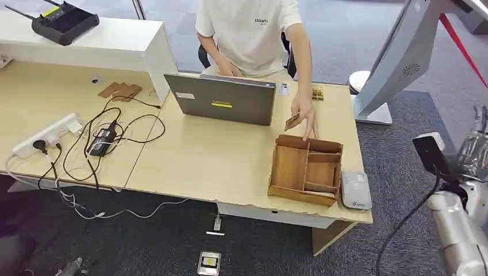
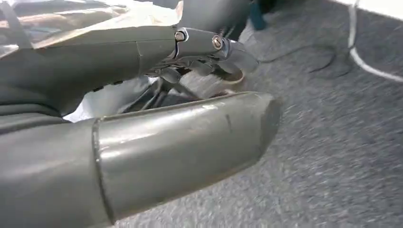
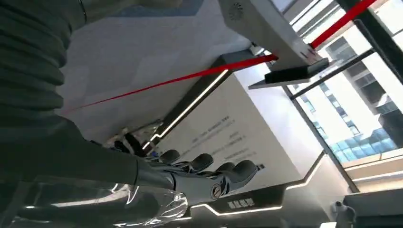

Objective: Pass the card to the sensor for recognition and then transmit it.

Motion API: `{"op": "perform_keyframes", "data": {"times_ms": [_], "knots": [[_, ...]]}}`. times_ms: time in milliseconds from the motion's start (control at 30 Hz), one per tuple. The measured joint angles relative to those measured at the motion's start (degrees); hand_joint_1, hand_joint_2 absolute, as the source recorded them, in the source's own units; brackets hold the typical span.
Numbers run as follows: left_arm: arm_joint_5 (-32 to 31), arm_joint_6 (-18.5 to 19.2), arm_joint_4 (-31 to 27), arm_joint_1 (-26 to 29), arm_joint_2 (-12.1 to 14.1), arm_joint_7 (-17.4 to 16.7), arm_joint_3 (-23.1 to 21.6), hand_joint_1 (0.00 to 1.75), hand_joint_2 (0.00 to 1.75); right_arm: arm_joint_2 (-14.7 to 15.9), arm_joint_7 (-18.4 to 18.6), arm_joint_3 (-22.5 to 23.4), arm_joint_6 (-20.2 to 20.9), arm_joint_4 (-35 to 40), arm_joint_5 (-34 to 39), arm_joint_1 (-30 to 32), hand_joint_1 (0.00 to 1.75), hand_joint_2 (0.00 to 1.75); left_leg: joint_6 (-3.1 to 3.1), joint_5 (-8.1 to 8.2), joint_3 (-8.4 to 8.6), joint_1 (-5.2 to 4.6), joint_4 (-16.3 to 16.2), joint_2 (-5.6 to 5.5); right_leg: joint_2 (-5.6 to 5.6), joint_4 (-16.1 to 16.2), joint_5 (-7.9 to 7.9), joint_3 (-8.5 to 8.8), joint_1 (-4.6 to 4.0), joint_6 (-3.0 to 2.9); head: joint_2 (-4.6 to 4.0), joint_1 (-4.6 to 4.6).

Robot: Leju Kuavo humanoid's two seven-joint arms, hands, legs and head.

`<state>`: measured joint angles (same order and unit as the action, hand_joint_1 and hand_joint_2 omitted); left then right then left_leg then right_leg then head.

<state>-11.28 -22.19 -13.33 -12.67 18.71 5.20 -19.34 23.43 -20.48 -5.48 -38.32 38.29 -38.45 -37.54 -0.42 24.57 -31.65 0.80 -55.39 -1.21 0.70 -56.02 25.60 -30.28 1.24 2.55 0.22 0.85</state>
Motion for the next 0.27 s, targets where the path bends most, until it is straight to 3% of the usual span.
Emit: {"op": "perform_keyframes", "data": {"times_ms": [267], "knots": [[2.7,-1.7,0.4,4.2,-1.5,1.2,3.4,0.0,0.0,2.1,-3.1,17.3,0.0,-3.9,-6.0,3.6,0.0,1.75,0.01,0.0,0.0,-0.03,0.0,0.0,-0.01,0.0,0.01,0.0,0.03,0.01,0.0,0.0]]}}
